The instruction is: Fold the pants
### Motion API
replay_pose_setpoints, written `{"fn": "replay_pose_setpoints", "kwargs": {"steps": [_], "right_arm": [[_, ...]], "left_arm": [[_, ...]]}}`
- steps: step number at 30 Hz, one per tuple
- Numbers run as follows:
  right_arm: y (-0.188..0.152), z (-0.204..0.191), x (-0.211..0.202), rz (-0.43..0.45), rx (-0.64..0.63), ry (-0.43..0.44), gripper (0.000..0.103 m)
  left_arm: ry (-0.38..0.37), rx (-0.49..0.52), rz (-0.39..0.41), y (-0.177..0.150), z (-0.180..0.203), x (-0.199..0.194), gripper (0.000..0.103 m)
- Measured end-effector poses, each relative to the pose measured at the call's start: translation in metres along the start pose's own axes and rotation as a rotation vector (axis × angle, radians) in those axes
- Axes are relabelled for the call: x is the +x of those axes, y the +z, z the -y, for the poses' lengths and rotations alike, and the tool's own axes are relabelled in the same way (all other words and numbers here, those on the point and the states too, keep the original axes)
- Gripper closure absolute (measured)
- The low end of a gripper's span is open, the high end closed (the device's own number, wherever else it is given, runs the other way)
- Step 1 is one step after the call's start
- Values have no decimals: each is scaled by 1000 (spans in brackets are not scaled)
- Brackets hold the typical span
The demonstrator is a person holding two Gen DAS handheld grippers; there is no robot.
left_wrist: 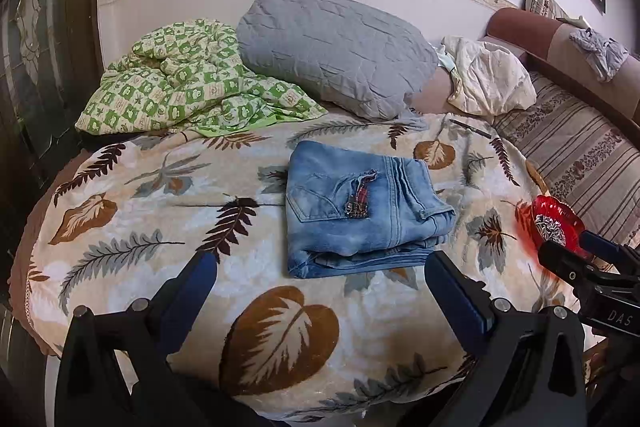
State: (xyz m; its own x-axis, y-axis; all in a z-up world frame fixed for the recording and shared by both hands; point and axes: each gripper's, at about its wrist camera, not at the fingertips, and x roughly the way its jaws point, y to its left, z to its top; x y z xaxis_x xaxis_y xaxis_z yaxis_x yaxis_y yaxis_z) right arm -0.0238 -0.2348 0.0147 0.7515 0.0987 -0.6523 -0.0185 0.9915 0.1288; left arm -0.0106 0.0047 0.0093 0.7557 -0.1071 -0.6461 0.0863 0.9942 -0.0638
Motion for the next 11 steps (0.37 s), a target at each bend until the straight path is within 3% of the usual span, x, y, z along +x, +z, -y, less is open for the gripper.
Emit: {"fn": "replay_pose_setpoints", "kwargs": {"steps": [11], "right_arm": [[0,0,1,-2,-3,1,0]], "left_arm": [[18,-16,29,0,0,-5,0]]}}
